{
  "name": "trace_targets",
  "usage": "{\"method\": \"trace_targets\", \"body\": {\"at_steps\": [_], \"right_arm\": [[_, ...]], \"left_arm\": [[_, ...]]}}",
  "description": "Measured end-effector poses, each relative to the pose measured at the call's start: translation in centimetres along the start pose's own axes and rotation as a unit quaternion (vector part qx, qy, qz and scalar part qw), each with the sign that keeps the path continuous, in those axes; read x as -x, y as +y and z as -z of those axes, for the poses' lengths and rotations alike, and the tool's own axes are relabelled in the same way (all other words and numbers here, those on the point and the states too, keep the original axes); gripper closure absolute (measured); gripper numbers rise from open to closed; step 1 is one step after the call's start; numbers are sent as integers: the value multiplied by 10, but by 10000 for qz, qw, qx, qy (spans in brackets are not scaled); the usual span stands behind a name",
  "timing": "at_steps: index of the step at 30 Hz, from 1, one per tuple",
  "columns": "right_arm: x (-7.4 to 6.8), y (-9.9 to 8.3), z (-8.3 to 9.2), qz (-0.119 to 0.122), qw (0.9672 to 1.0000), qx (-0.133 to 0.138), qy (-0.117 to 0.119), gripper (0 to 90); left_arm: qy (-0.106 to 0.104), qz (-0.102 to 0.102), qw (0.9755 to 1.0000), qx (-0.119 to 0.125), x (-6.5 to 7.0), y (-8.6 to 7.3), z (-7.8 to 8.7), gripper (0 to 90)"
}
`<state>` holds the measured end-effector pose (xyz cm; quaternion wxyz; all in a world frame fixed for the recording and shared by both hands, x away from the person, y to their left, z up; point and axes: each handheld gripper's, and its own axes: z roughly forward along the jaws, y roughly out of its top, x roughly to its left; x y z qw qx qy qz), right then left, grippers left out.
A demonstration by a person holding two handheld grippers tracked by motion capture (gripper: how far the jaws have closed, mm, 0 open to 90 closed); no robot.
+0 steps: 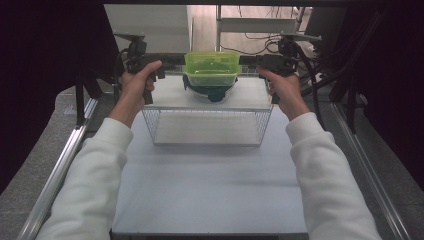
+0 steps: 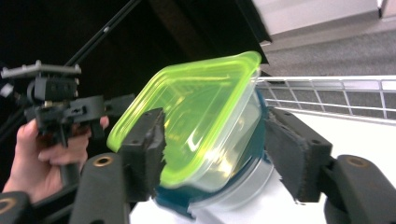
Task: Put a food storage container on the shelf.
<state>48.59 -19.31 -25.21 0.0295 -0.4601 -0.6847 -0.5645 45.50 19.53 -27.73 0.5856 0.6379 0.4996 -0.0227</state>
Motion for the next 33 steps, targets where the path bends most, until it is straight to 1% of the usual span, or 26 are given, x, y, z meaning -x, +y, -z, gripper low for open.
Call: {"method": "trace_targets", "body": {"at_steps": [1,3,5,6,7,8,10,12,13,16,17,18,19,21,22,25,27,30,31,32,33], "right_arm": [[-2,-1,3,95,9999,-23,32,350],[-5,-5,10,300,9995,-60,67,332],[-9,-10,16,503,9987,-105,63,313],[-10,-13,19,590,9982,-121,61,306],[-12,-17,22,733,9972,-132,45,294],[-13,-20,25,813,9966,-147,27,288],[-15,-27,32,903,9958,-160,45,280],[-15,-35,38,995,9949,-155,86,274],[-16,-38,41,1033,9945,-168,74,270],[-17,-53,52,1234,9922,-159,37,262],[-17,-57,54,1286,9916,-150,40,261],[-17,-62,57,1326,9910,-157,45,258],[-17,-71,62,1409,9899,-163,44,255],[-16,-82,68,1497,9886,-169,35,244],[-16,-88,70,1538,9880,-163,41,239],[-14,-113,79,1687,9856,-138,-24,234],[-13,-129,83,1772,9840,-177,-75,231],[-9,-160,88,1922,9808,-256,-213,227],[-7,-169,89,1932,9805,-280,-246,227],[-6,-178,89,1958,9798,-323,-254,227],[-4,-185,89,1966,9796,-328,-269,227]], "left_arm": [[6,-71,10000,12,2,-2,3,304],[-100,-97,9999,58,4,-7,9,293],[-53,-230,9997,62,7,-13,15,280],[25,-377,9993,47,9,-18,20,274],[36,-428,9991,58,11,-22,23,270],[6,-476,9989,53,13,-27,27,269],[19,-651,9979,0,17,-38,34,259],[35,-744,9972,-12,20,-48,41,253],[46,-842,9964,8,22,-56,46,252],[86,-989,9951,-12,26,-73,54,249],[101,-1049,9944,-8,28,-79,57,249],[128,-1159,9932,-10,31,-90,61,248],[128,-1206,9926,3,31,-95,63,247],[154,-1268,9918,8,33,-107,68,247],[191,-1335,9909,14,34,-116,71,246],[233,-1427,9895,-11,35,-140,74,247],[276,-1468,9887,-132,34,-160,74,247],[413,-1573,9862,-322,31,-191,72,243],[426,-1599,9855,-364,29,-201,71,242],[435,-1559,9860,-398,27,-208,70,242],[453,-1524,9862,-469,24,-219,68,242]]}}
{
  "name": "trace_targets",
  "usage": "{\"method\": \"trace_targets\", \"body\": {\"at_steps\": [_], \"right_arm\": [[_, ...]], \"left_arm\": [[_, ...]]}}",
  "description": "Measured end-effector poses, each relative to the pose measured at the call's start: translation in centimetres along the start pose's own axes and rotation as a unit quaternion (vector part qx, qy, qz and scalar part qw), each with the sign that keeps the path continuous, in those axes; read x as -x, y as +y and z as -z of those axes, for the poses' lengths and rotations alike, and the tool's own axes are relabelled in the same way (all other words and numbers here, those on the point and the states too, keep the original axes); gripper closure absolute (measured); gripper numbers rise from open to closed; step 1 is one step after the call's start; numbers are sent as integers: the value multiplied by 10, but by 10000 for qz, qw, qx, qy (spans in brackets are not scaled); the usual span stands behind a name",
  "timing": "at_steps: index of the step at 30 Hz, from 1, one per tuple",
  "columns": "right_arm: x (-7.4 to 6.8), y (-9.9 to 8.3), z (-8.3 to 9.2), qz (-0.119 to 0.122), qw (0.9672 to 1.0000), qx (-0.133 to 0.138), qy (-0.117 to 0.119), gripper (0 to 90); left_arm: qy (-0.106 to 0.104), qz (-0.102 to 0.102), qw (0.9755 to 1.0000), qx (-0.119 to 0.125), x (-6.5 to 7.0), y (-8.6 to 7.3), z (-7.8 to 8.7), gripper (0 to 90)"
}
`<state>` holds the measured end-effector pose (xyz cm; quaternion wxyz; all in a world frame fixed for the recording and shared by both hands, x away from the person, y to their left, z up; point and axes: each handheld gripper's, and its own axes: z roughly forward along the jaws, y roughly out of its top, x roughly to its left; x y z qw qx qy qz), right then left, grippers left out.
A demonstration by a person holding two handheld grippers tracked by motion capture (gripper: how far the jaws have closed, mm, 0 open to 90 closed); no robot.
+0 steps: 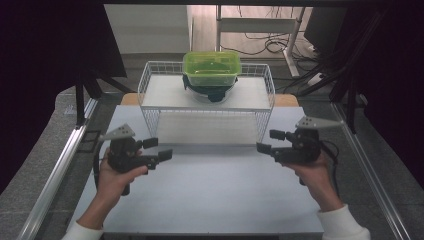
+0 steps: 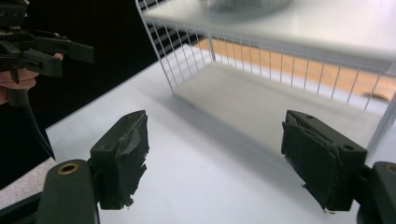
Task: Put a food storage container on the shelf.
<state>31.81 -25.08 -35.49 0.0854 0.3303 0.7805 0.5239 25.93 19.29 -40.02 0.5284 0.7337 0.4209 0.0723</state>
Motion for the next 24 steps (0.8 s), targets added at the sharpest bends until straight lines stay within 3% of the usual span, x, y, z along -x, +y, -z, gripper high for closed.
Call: {"method": "trace_targets", "body": {"at_steps": [3,7,10,14,18,24], "right_arm": [[-5,-27,-3,-9,9998,-178,-90,227],[-10,-57,-7,79,9988,-380,-300,225],[-9,-82,-13,-10,9982,-444,-398,225],[-8,-104,-23,19,9956,-831,-440,220],[-8,-106,-23,52,9956,-811,-472,220],[-4,-108,-20,86,9958,-656,-629,206]], "left_arm": [[29,106,9997,-204,-1,-27,-8,241],[224,166,9982,-525,-4,-53,-14,240],[377,196,9965,-715,-9,-70,-18,240],[474,90,9959,-766,-7,-73,-22,240],[509,-143,9952,-821,-2,-74,-25,240],[578,-218,9948,-811,-3,-76,-27,234]]}}
